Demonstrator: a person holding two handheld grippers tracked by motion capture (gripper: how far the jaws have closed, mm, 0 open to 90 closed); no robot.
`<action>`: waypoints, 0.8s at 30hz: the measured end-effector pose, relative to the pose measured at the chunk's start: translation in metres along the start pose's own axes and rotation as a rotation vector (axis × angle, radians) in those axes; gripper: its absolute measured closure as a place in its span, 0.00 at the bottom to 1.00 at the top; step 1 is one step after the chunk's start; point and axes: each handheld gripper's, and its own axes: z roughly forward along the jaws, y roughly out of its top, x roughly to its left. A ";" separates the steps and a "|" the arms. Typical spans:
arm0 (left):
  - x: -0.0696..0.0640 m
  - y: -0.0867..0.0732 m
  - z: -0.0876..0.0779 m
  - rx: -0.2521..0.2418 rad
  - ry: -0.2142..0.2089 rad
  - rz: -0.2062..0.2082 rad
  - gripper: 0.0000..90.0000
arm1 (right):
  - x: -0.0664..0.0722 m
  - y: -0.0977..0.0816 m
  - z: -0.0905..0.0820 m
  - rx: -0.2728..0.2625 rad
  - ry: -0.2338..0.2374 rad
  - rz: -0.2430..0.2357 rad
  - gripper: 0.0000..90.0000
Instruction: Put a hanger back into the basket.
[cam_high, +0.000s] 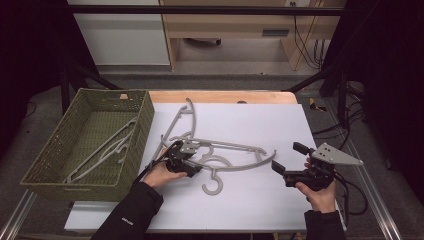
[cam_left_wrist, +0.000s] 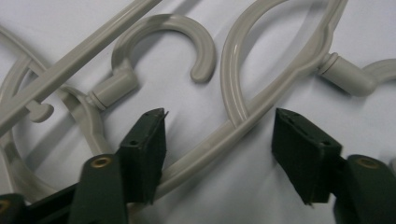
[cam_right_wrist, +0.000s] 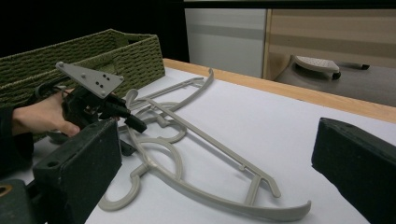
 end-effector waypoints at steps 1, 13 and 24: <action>0.000 0.000 -0.001 0.006 -0.003 0.004 0.44 | 0.000 0.000 0.000 0.000 -0.001 -0.001 0.02; -0.022 0.004 -0.010 0.094 -0.037 0.074 0.73 | 0.000 0.000 -0.001 -0.005 0.000 -0.002 0.02; -0.041 0.007 -0.020 0.168 -0.086 0.115 0.83 | 0.000 0.001 -0.002 -0.004 0.001 -0.003 0.02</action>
